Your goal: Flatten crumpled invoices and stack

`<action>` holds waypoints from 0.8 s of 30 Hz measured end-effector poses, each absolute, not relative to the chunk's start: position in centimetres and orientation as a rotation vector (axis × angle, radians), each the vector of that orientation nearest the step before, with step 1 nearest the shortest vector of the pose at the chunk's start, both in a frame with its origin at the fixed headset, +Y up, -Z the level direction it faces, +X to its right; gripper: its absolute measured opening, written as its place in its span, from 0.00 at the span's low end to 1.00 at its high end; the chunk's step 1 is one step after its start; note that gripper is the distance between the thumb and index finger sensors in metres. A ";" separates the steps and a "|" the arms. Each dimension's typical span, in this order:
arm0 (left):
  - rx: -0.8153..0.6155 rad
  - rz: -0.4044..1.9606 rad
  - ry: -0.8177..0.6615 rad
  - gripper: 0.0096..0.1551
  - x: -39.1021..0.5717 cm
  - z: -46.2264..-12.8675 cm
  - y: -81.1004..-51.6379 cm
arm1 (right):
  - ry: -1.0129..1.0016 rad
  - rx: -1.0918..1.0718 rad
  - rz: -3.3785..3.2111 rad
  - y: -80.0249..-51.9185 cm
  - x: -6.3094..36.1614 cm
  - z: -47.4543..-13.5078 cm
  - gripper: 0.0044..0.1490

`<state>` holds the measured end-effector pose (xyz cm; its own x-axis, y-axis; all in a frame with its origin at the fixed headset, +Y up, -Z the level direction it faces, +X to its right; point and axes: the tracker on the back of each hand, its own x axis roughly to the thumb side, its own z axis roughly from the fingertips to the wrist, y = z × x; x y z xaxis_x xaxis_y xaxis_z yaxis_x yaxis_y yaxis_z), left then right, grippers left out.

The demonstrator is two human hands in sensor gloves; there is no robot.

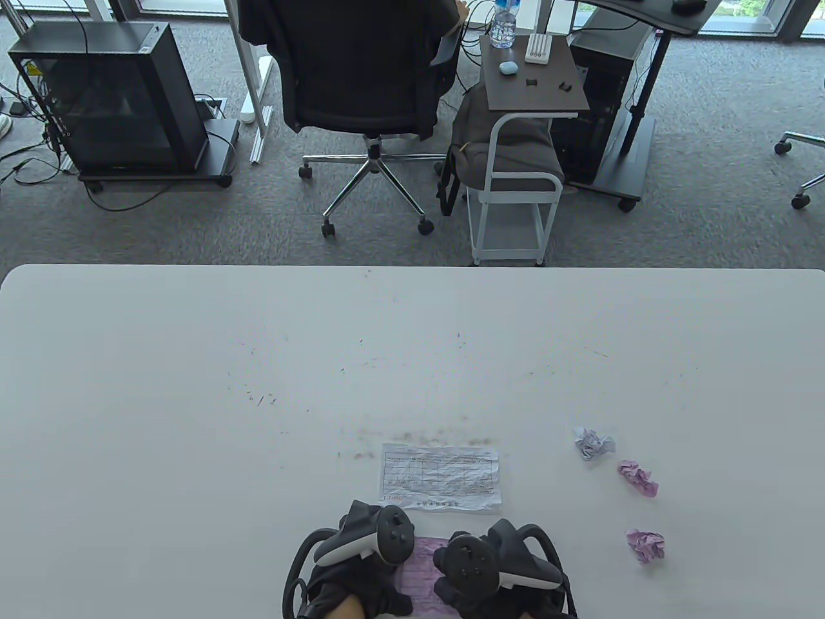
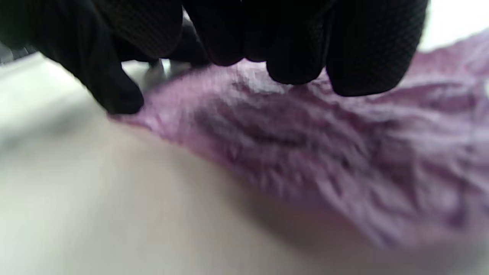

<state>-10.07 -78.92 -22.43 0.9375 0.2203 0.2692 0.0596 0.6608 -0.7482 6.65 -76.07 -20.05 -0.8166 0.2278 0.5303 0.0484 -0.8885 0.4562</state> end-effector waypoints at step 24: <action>-0.850 0.099 -0.353 0.58 -10.0 -22.4 -78.9 | 0.414 0.278 2.811 -74.1 13.6 -21.9 0.34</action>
